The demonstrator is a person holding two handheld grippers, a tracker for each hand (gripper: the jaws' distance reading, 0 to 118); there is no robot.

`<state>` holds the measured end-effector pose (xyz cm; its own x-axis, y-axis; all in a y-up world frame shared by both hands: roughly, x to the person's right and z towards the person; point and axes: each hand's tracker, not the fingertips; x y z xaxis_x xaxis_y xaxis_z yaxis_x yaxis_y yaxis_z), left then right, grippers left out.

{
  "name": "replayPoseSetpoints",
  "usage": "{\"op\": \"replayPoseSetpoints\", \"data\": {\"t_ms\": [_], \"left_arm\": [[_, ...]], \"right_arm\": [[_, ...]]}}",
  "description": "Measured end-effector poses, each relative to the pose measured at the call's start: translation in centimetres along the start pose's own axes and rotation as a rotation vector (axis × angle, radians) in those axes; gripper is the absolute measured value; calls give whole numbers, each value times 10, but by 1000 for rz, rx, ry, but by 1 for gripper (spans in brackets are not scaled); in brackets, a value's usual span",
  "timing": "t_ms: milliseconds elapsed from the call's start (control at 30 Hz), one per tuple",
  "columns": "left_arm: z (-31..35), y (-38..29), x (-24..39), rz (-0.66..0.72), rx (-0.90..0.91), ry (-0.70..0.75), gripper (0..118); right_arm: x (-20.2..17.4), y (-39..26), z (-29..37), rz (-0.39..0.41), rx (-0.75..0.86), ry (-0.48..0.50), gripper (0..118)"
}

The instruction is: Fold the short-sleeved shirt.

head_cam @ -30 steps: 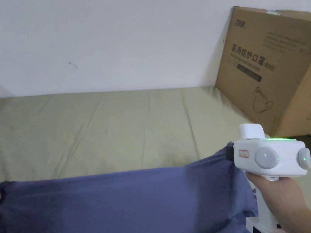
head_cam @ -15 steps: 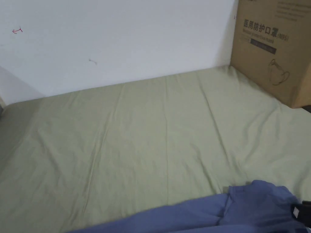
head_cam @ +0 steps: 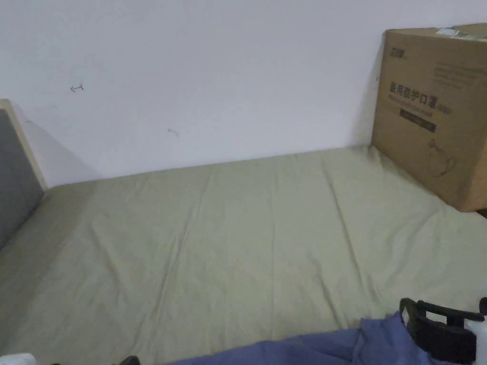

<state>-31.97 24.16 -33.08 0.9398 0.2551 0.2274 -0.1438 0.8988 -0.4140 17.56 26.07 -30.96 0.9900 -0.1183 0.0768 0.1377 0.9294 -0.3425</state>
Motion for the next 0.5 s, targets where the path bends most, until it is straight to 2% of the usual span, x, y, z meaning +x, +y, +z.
{"op": "replayPoseSetpoints", "data": {"t_ms": [33,67,100,133,167,233,300,333,433,500], "left_arm": [[11,4,17,10,86,-10,103],[20,5,28,9,170,2,84],[26,6,37,-8,215,11,41],[30,6,48,-45,263,54,7],[34,3,59,-100,296,127,0],[38,-1,65,-166,330,132,0],[41,-1,67,-194,287,157,0],[44,-2,66,-203,283,161,0],[52,8,46,-206,271,171,0],[46,24,14,-115,140,124,0]], "right_arm": [[-11,5,16,-37,118,43,108],[-26,7,31,-63,188,105,103],[-35,9,37,-70,230,117,77],[-46,11,45,-63,291,134,29],[-53,12,46,-40,310,140,0],[-63,3,49,17,351,108,0],[-68,4,47,49,295,109,0],[-70,4,49,51,281,90,0],[-66,2,52,29,252,115,0],[-65,1,52,38,216,100,0]]}}
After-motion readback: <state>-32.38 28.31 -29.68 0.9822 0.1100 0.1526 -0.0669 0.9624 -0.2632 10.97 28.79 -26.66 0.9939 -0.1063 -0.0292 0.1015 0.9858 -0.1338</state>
